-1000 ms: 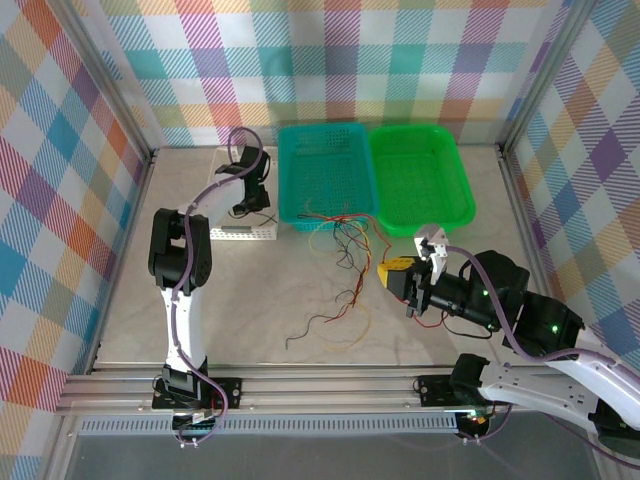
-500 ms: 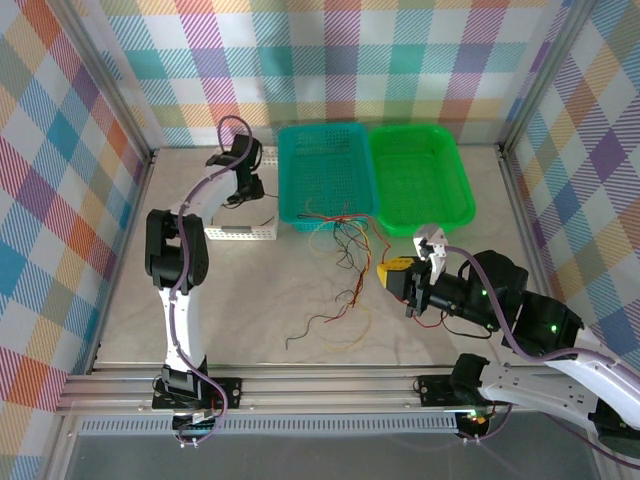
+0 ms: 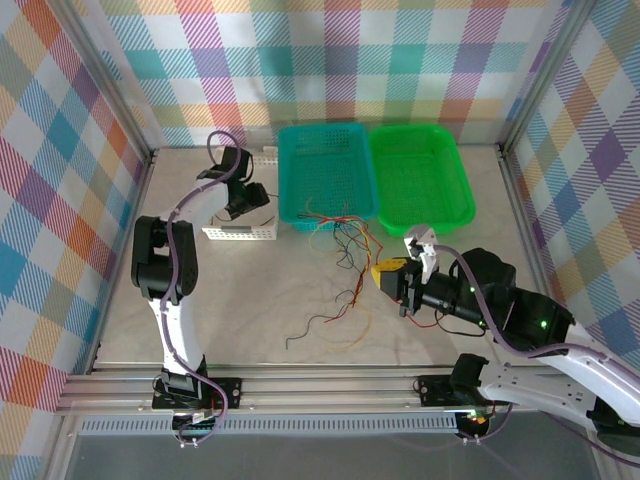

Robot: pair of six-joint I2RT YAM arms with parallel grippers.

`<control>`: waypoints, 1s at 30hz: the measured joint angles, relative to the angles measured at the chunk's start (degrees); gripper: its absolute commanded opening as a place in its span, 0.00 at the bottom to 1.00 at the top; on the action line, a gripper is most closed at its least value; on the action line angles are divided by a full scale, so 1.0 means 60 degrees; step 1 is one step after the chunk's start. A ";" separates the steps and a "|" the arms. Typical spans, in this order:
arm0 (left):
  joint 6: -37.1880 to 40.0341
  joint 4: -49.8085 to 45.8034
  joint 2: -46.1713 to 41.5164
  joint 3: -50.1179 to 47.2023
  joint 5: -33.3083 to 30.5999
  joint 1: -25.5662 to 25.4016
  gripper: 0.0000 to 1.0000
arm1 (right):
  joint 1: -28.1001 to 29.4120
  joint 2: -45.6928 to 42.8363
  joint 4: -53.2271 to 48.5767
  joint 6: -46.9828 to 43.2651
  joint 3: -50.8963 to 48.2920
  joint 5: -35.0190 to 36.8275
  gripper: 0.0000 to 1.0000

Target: Untangle the cables

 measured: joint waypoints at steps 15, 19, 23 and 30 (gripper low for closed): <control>-0.1861 0.0739 0.0390 0.0721 0.0787 0.0058 0.75 | 0.0000 0.0310 0.0062 -0.0076 -0.0004 -0.0138 0.00; -0.2095 0.0714 0.0805 0.0882 0.0918 0.0058 0.71 | 0.0000 0.0444 0.0058 -0.0109 -0.0004 -0.0171 0.00; -0.2306 0.0659 0.1228 0.1122 0.0987 0.0098 0.61 | 0.0000 0.0554 0.0058 -0.0182 0.0000 -0.0171 0.00; -0.2328 0.0393 0.1749 0.1614 0.0980 0.0102 0.28 | 0.0000 0.0816 0.0055 -0.0262 0.0004 -0.0237 0.00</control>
